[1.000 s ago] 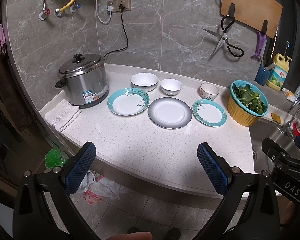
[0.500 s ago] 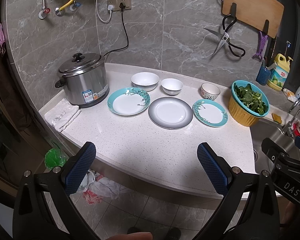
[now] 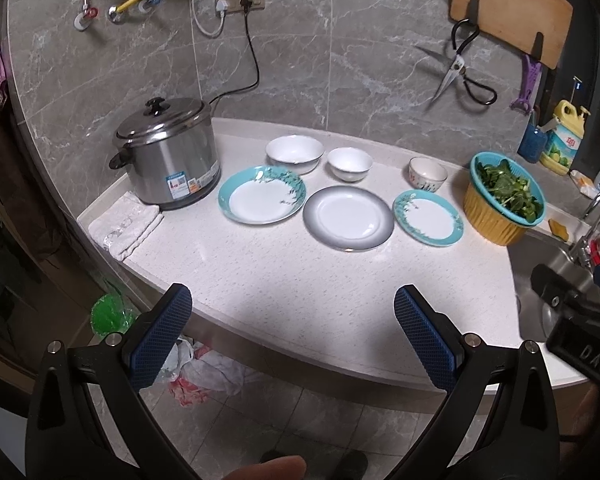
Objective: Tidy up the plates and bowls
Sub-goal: 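Move both grippers down to the rim of the grey-rimmed white plate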
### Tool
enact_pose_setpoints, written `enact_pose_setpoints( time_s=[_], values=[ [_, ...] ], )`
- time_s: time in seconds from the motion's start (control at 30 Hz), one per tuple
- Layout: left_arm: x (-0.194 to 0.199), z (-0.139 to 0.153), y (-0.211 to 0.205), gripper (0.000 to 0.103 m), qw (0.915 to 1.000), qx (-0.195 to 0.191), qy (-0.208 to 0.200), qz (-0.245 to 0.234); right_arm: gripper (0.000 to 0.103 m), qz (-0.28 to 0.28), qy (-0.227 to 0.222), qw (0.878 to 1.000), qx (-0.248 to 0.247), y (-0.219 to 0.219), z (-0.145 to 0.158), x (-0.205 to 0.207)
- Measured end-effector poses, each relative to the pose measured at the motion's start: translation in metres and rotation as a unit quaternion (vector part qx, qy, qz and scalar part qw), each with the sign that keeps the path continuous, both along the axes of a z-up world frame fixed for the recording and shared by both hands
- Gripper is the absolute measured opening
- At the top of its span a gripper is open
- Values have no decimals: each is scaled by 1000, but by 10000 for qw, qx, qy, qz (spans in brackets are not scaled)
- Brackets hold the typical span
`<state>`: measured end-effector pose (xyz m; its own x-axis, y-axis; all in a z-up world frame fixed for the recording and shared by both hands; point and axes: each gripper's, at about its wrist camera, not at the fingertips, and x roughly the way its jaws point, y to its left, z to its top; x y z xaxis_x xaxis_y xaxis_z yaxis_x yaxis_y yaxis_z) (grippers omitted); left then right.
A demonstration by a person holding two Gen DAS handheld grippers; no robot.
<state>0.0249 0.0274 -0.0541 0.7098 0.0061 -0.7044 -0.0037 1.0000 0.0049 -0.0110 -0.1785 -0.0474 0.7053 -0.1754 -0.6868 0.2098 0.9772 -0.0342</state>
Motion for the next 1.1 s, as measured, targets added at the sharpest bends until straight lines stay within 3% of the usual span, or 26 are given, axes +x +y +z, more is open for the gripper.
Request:
enact_pose_setpoints(
  time_s=[0.13, 0.33, 0.4, 0.57, 0.7, 0.83, 0.93, 1.0, 1.1],
  values=[
    [17, -29, 29, 103, 9993, -182, 302, -98, 103, 9, 142, 9997, 189, 5, -12, 8],
    [63, -104, 66, 101, 9914, -689, 1059, -335, 103, 325, 134, 9976, 603, 11, -27, 31],
    [85, -130, 71, 101, 9853, -949, 1350, -445, 103, 541, 230, 9955, 748, 11, -37, 53],
    [149, -170, 77, 100, 9794, -1276, 1536, -302, 103, 1151, 413, 9851, 1208, 2, -59, 122],
    [194, -186, 72, 100, 9810, -1399, 1342, 68, 103, 1768, 548, 9721, 1437, -13, -77, 200],
    [247, -198, 53, 100, 9752, -1416, 1684, 229, 99, 2467, 1004, 9429, 2001, -31, -100, 287],
    [287, -216, 39, 100, 9639, -1434, 2223, 292, 96, 2770, 1476, 9244, 2169, -42, -124, 345],
    [309, -231, 35, 84, 9554, -1611, 2462, 258, 89, 2913, 1757, 9170, 2084, -45, -140, 376],
    [338, -250, 37, 77, 9435, -1871, 2720, 273, 82, 3057, 2099, 9098, 1862, -44, -158, 402]
  ],
)
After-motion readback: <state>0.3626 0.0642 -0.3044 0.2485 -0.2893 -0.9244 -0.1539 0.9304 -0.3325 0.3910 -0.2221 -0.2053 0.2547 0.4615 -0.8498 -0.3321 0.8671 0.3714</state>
